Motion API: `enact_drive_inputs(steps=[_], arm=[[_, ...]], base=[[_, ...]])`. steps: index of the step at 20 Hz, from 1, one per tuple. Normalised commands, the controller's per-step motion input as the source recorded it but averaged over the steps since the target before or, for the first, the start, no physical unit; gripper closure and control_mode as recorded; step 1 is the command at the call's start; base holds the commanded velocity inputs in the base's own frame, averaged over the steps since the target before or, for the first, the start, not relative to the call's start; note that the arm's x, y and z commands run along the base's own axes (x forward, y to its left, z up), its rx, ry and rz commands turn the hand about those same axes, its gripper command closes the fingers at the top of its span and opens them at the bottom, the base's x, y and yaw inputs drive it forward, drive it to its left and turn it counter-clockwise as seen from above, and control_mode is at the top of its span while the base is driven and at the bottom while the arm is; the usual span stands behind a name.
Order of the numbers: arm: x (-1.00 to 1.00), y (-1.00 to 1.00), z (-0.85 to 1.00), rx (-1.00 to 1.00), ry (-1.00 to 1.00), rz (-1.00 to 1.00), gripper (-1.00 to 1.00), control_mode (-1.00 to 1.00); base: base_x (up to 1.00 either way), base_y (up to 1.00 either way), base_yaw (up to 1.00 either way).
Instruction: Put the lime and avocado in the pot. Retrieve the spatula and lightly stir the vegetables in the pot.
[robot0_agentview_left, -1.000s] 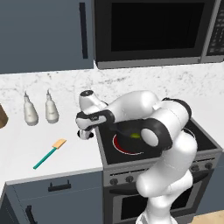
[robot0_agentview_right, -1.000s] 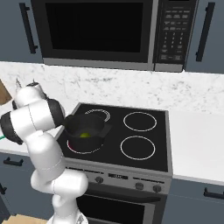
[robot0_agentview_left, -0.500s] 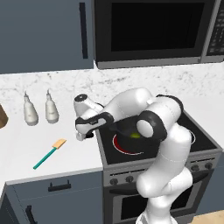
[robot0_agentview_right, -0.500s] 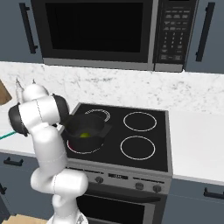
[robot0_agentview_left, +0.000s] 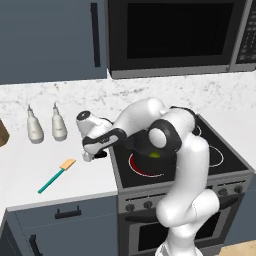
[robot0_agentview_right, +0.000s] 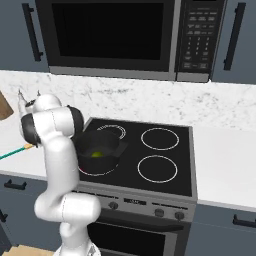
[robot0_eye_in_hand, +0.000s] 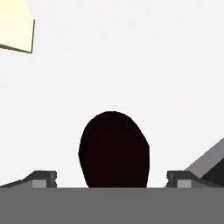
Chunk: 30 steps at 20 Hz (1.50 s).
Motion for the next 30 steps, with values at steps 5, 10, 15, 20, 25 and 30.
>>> enact_drive_inputs(steps=[5,10,15,20,25,30], arm=[[0.13,0.00,-0.13,-0.05,0.00,0.02,1.00,-1.00],[0.00,-0.01,-0.06,-0.04,0.00,0.01,1.00,-1.00],[-0.04,-0.26,0.15,0.00,-0.03,0.01,1.00,-1.00],[-0.66,-0.22,0.94,0.00,-0.15,0.05,1.00,-1.00],[-0.69,-0.24,1.00,0.00,-0.05,0.04,1.00,-1.00],[-0.30,-0.67,0.87,0.00,0.05,0.00,1.00,-1.00]], base=[[0.00,0.00,0.00],[0.00,0.00,0.00],[0.00,0.00,0.00],[0.00,0.00,0.00],[0.00,0.00,0.00],[0.00,0.00,0.00]])
